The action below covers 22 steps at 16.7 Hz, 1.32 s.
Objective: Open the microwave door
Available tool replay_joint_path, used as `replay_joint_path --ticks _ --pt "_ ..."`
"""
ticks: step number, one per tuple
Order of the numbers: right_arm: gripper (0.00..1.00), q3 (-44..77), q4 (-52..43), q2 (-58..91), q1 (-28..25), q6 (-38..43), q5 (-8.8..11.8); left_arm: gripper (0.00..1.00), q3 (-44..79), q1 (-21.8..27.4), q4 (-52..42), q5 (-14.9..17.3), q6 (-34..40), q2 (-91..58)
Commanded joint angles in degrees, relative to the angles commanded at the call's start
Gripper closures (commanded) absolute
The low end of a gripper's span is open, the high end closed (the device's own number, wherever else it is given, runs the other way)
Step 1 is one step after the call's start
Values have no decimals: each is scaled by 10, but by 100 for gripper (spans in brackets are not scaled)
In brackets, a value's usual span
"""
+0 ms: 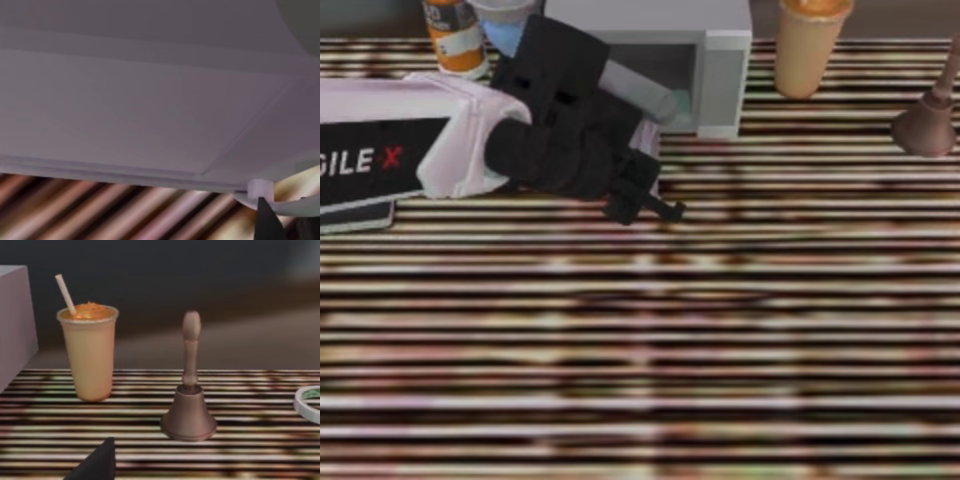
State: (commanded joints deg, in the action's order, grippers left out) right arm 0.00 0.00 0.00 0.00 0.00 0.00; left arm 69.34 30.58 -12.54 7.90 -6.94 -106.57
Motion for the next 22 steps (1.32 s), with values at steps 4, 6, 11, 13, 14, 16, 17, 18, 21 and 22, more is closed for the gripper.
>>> replay_joint_path --ticks 4,6,11,13,14,16,17,18,21,22 --pt "0 0 0 0 0 0 0 100 -4 1 -2 9 -4 1" --pt "0 0 0 0 0 0 0 100 -6 -5 -1 16 -15 6" --pt "0 0 0 0 0 0 0 100 -11 -12 -3 25 -30 9" --pt "0 0 0 0 0 0 0 100 -11 -12 -3 25 -30 9" --pt "0 0 0 0 0 0 0 100 -11 -12 -3 25 -30 9" --pt "0 0 0 0 0 0 0 100 -11 -12 -3 25 -30 9" --pt "0 0 0 0 0 0 0 100 -11 -12 -3 25 -30 9" --pt "0 0 0 0 0 0 0 100 -11 -12 -3 25 -30 9" --pt "0 0 0 0 0 0 0 100 -11 -12 -3 25 -30 9" --pt "0 0 0 0 0 0 0 100 -11 -12 -3 25 -30 9"
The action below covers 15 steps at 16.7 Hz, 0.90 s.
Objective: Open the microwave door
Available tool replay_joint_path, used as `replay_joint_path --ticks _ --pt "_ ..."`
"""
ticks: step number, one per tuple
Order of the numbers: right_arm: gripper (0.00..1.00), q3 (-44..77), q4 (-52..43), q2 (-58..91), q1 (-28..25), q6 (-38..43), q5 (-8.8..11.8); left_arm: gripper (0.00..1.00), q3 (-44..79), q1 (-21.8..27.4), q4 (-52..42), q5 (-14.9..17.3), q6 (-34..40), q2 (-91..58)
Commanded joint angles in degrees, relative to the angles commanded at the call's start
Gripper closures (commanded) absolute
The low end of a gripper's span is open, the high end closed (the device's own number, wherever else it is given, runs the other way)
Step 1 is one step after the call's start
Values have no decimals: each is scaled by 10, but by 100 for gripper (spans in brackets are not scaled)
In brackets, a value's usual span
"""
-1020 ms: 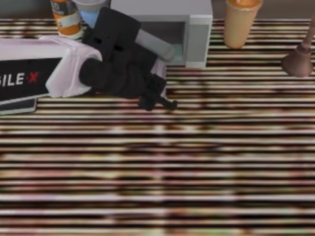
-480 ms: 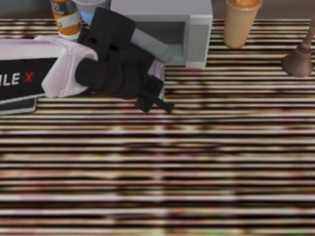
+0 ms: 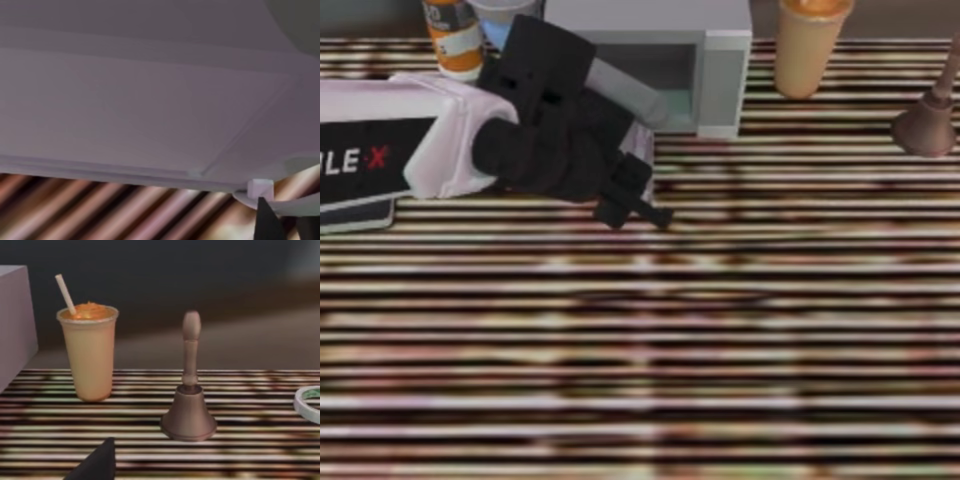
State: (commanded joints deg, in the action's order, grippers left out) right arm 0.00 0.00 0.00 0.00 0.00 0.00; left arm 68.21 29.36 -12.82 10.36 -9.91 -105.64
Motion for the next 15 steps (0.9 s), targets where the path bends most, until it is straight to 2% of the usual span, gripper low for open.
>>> replay_joint_path --ticks 11,15 --pt "0 0 0 0 0 0 0 100 0 0 0 0 0 0" --pt "0 0 0 0 0 0 0 100 -5 -2 -3 13 -11 3"
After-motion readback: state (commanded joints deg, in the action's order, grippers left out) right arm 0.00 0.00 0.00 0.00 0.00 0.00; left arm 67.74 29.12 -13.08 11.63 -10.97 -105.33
